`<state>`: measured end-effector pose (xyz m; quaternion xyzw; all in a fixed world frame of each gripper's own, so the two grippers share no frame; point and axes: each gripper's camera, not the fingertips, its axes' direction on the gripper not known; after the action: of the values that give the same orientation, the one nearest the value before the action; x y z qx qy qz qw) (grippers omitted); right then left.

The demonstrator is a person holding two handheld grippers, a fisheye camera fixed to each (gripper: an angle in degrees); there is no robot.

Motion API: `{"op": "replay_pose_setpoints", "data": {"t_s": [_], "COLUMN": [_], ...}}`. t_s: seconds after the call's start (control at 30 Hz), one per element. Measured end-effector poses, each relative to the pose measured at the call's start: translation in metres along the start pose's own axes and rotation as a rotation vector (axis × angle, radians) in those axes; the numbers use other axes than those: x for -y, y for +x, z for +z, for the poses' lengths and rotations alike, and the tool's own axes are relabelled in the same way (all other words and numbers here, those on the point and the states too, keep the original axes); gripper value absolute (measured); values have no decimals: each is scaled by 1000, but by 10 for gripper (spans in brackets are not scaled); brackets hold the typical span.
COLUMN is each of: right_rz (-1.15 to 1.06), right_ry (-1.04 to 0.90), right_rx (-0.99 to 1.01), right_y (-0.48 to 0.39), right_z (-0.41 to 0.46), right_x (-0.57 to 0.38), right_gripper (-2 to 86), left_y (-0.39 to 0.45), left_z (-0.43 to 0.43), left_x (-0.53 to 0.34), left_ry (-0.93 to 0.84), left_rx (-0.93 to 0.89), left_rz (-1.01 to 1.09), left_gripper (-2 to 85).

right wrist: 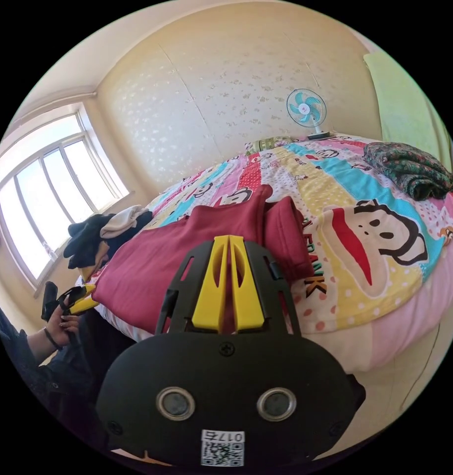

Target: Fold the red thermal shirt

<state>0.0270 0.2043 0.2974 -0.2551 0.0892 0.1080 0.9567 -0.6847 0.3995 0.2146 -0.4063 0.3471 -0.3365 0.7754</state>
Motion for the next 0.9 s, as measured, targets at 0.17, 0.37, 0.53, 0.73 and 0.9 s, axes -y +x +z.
{"op": "replay_pose_setpoints", "data": {"t_s": [0.17, 0.37, 0.53, 0.73, 0.9], "right_rz": [18, 85, 321, 330, 26], "right_ry": [5, 117, 403, 554, 457], "right_rx": [14, -60, -215, -186, 144], "right_y": [4, 7, 38, 52, 28], "right_z": [-8, -41, -104, -142, -130], "right_x": [0, 2, -28, -43, -10], "right_gripper": [5, 5, 5, 4, 3], "left_y": [-26, 73, 195, 253, 225], "left_z": [1, 5, 92, 206, 195], "left_x": [-8, 10, -25, -161, -218], "left_ry": [6, 81, -90, -400, -474], "left_rx": [-185, -432, -658, -599, -668], "left_rz": [-111, 137, 422, 610, 647], "left_gripper": [73, 54, 56, 63, 70]}}
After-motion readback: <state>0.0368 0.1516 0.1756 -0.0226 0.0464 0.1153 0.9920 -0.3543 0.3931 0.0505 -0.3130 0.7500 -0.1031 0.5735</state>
